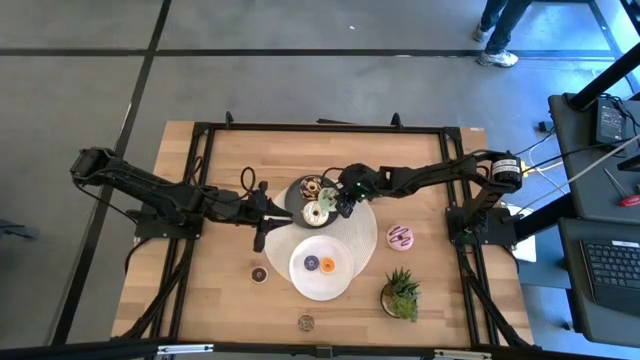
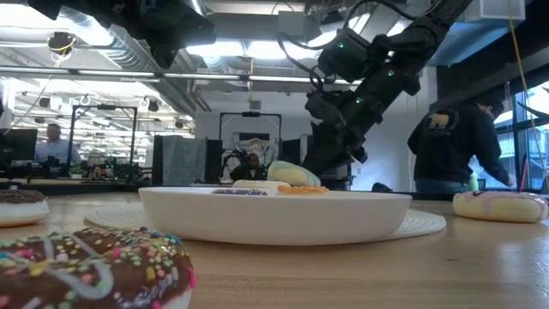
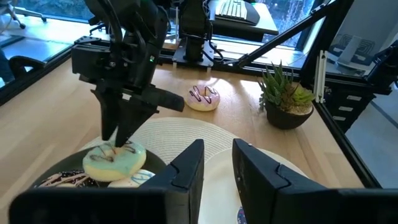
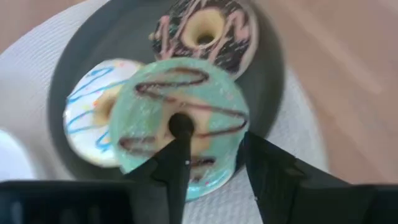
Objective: Pick & Place donuts
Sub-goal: Put the big green donut on the gray plate, then put the big purple donut on the gray plate
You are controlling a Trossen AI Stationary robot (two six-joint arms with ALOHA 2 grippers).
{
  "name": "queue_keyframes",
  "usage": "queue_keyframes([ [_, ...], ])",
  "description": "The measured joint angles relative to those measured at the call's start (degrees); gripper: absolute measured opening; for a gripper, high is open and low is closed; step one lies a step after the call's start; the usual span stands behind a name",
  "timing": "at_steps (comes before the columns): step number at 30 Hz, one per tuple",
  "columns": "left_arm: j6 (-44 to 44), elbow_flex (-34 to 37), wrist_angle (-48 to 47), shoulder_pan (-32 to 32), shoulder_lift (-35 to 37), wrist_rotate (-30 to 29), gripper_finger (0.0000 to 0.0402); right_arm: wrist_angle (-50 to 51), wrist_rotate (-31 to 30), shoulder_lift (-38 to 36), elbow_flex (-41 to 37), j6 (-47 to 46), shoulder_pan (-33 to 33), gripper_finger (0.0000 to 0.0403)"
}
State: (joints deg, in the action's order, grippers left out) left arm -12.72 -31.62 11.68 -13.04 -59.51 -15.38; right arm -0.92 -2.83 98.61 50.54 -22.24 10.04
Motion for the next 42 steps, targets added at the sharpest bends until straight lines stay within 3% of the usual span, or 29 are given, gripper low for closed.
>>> queue_keyframes([
  [9, 0.0, 0.0, 0.0, 0.0, 0.0, 0.0, 0.0083, -0.2, -1.8, -0.5, 0.0, 0.3, 0.0, 0.0178],
  [14, 0.0, 0.0, 0.0, 0.0, 0.0, 0.0, 0.0081, 7.7, 1.8, -7.4, 1.0, 3.4, -1.6, 0.0179],
  [18, 0.0, 0.0, 0.0, 0.0, 0.0, 0.0, 0.0079, 17.9, 4.2, -14.2, 1.0, 5.4, -7.0, 0.0179],
  [22, 0.0, 0.0, 0.0, 0.0, 0.0, 0.0, 0.0082, 28.2, 4.0, -19.1, 1.0, -2.4, -13.8, 0.0179],
  [27, 0.0, 0.0, 0.0, 0.0, 0.0, 0.0, 0.0083, 34.0, 3.8, -22.1, 1.0, -9.7, -21.0, 0.0179],
  [35, -0.2, 0.0, 0.0, 0.0, 0.0, 0.0, 0.008, 55.8, -6.1, -21.8, 0.4, -34.3, -24.9, 0.0179],
  [38, -0.1, 0.0, 0.0, 0.0, 0.0, 0.0, 0.0082, 57.9, -5.5, -21.9, -1.9, -41.6, -25.0, 0.0179],
  [42, -0.1, 0.0, 0.0, 0.0, 0.0, 0.0, 0.0083, 53.4, -3.5, -21.9, -5.6, -42.0, -25.3, 0.0179],
])
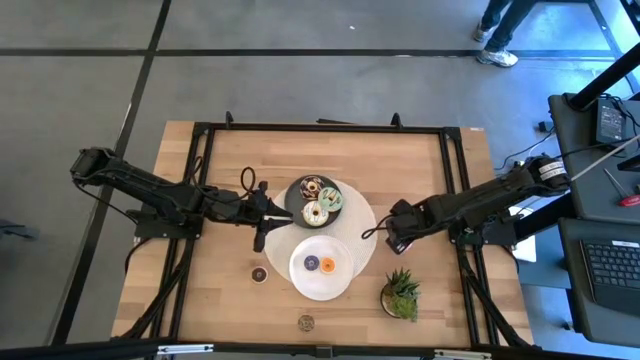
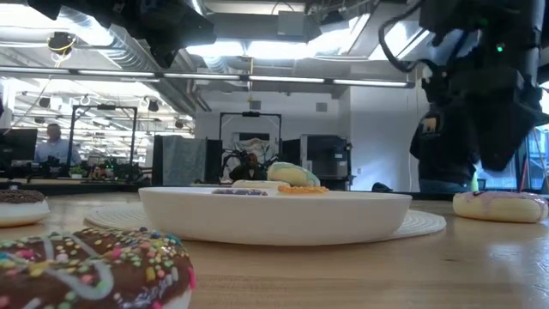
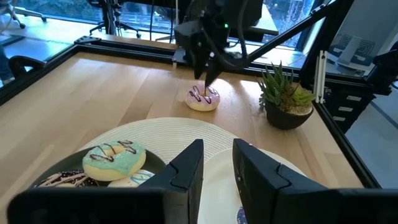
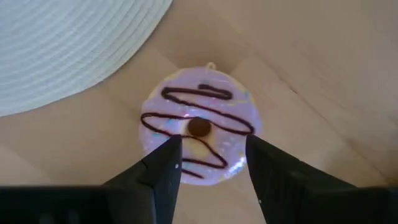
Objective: Pick & Place donuts
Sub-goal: Put the big purple donut on the gray plate
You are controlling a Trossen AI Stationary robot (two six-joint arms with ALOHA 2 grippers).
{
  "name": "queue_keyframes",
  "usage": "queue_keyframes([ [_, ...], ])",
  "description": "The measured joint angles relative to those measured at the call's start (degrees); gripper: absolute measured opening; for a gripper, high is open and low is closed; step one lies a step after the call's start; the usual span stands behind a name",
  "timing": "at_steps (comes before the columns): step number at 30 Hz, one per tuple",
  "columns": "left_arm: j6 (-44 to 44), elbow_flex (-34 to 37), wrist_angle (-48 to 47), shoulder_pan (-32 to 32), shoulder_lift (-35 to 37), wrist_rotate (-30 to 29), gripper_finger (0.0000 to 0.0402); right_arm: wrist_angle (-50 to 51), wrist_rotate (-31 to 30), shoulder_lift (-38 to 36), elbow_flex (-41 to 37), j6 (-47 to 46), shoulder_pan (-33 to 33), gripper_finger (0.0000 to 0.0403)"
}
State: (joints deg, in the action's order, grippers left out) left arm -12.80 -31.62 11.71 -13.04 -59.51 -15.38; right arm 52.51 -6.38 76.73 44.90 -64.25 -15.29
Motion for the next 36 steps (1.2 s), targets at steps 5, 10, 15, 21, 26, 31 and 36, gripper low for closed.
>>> queue_keyframes([
  [5, 0.0, 0.0, 0.0, 0.0, 0.0, 0.0, 0.0079, -1.4, 0.0, 0.0, -2.9, 0.0, 0.0, 0.0179],
  [10, 0.0, 0.0, 0.0, 0.0, 0.0, 0.0, 0.008, -3.5, 0.0, 0.0, -5.2, -0.2, 0.0, 0.0179],
  [15, 0.1, 0.0, 0.0, 0.0, 0.0, 0.0, 0.0083, -6.0, -0.1, 0.0, -8.1, -0.2, 0.3, 0.0177],
  [21, 0.1, 0.0, 0.0, 0.0, 0.0, 0.0, 0.0079, -8.6, 0.1, 0.0, -10.4, -1.6, 0.9, 0.0141],
  [26, 0.1, 0.0, 0.0, 0.0, 0.0, 0.0, 0.0081, -8.0, 0.0, 0.0, -9.0, 0.4, 0.9, 0.0077],
  [31, 0.1, 0.0, 0.0, 0.0, 0.0, 0.0, 0.0083, -7.0, -1.7, 0.0, -5.4, 4.6, 0.9, 0.0017],
  [36, 0.1, 0.0, 0.0, 0.0, 0.0, 0.0, 0.0079, -6.7, -5.7, 0.0, 0.0, 8.0, 1.3, 0.0022],
])
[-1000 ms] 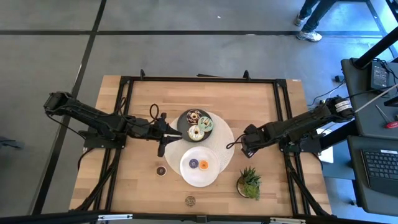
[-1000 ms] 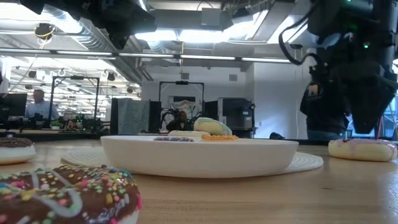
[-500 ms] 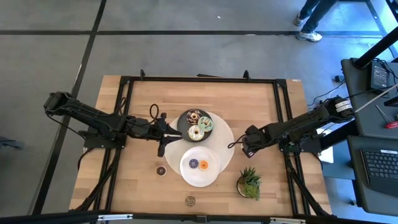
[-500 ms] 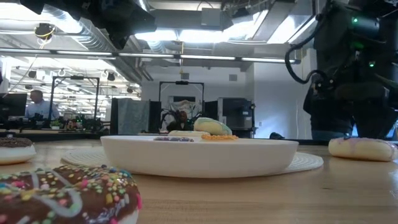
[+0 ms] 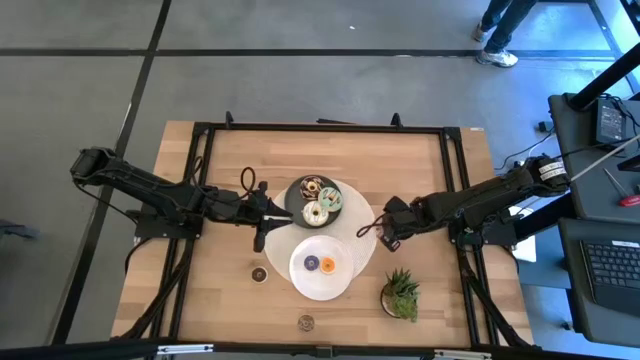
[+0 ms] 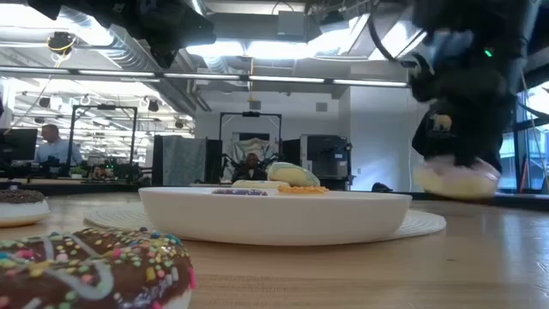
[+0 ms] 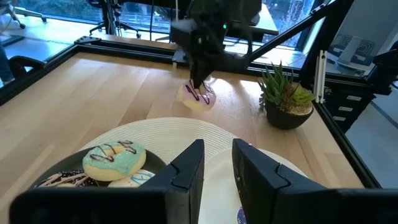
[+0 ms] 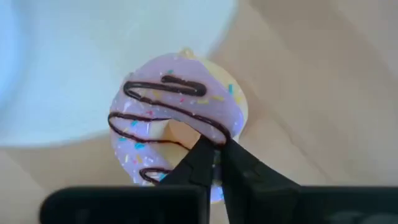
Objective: Pick & Place donuts
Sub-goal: Put the big purple donut on the gray plate
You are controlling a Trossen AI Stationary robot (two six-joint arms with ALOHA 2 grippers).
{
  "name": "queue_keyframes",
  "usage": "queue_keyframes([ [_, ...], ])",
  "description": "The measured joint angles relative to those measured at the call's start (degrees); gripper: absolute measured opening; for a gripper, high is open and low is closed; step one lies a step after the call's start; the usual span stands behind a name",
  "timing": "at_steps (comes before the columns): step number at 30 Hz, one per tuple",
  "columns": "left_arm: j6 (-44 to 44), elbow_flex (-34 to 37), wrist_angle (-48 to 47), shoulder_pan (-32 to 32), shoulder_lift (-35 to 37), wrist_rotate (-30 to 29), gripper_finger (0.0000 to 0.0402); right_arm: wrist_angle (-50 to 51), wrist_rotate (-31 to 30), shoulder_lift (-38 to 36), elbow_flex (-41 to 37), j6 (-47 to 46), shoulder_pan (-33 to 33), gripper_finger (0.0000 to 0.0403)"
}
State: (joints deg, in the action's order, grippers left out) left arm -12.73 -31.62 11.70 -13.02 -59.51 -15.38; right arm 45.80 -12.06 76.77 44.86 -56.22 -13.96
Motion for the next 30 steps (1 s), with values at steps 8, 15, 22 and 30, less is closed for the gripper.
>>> queue_keyframes([
  [8, 0.0, 0.0, 0.0, 0.0, 0.0, 0.1, 0.0084, -5.0, -4.4, 0.0, 11.8, 16.6, 4.9, 0.0025],
  [15, 4.0, 0.0, -2.6, 0.0, 4.4, 0.5, 0.0079, -7.9, -4.3, 4.6, 23.3, 32.0, 11.4, 0.0024],
  [22, 4.5, 0.0, -11.3, -0.1, 14.9, 2.8, 0.0083, -6.9, 4.8, 17.8, 36.4, 39.7, 18.1, 0.0029],
  [30, 4.5, 0.0, -16.5, -0.1, 20.8, 10.8, 0.0079, -5.3, 13.6, 35.3, 51.5, 41.4, 22.5, 0.0029],
])
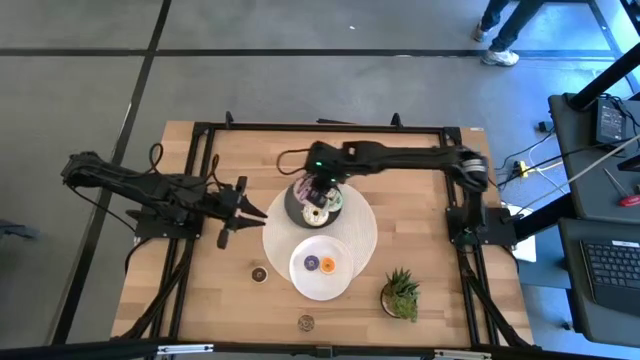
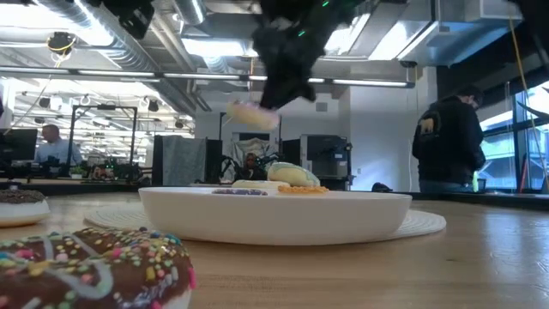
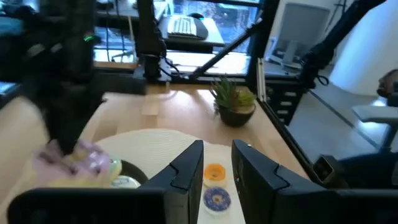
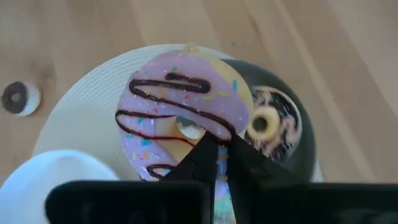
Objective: Pick & Place donuts
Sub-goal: Put the big purple donut on the gray plate
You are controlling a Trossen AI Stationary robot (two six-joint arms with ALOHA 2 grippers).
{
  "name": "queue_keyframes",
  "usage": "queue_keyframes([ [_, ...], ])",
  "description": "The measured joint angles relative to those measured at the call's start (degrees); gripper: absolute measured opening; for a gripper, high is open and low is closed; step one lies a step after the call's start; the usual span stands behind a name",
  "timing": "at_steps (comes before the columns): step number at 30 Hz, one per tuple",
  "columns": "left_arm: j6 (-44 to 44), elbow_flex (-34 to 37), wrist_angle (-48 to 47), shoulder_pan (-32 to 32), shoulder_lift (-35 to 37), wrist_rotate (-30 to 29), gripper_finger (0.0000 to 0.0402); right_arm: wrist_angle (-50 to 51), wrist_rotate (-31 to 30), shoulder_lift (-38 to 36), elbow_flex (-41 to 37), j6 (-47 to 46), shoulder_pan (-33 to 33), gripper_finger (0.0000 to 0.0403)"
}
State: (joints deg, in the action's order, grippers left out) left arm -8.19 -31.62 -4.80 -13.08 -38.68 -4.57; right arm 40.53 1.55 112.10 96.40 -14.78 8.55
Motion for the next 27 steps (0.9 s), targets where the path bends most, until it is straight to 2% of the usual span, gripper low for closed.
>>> queue_keyframes([
  [5, 0.0, 0.0, -1.5, 0.0, 0.9, -0.4, 0.0081, 4.2, 3.8, 9.4, 9.8, 0.4, 0.7, 0.0033],
  [10, 0.0, 0.0, -1.5, 0.0, 0.9, -0.4, 0.0084, 11.5, 4.2, 16.3, 17.4, 1.6, 0.7, 0.0034],
  [18, 0.0, 0.0, -1.5, 0.0, 0.9, -0.4, 0.0079, 11.7, 4.1, 21.2, 19.8, 1.1, 0.7, 0.0034],
  [27, 0.0, 0.0, -1.5, 0.0, 0.9, -0.4, 0.0083, 9.4, 4.1, 21.6, 19.8, -0.1, 1.4, 0.0035],
])
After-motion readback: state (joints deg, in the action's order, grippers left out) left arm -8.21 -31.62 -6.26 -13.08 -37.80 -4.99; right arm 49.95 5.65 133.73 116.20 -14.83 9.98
